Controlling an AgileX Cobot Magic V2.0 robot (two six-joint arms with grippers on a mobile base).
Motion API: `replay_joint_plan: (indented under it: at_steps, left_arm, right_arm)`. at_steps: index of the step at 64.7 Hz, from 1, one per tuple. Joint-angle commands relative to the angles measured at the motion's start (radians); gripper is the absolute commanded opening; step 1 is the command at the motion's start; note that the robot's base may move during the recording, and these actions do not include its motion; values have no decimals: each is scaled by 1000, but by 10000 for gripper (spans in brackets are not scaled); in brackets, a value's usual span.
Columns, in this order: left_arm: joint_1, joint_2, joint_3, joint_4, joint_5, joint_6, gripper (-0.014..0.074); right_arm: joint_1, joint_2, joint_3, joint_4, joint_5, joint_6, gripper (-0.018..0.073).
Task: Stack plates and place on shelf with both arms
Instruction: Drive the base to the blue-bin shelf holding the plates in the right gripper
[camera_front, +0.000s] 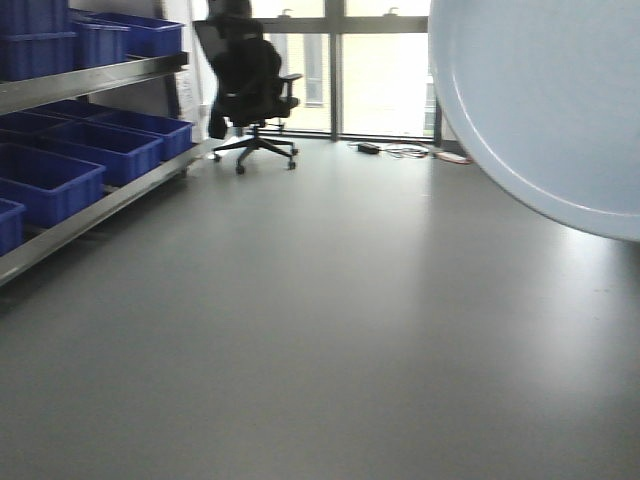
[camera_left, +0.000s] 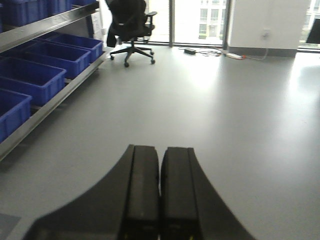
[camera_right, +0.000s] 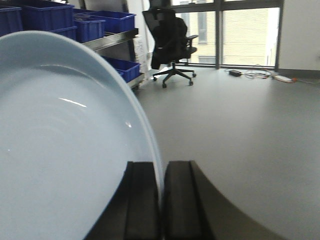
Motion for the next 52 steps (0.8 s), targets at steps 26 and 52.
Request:
replay_joint_plan:
  at_steps: [26,52]
  left_arm:
    - [4,2,-39,-3,-80,-4,82]
    - [4,2,-39,-3,-80,-4,82]
  right_arm:
    - [-4,-1,-33,-9,-98,-2,56]
    - [-4,-1,-33,-9,-99,-2,56]
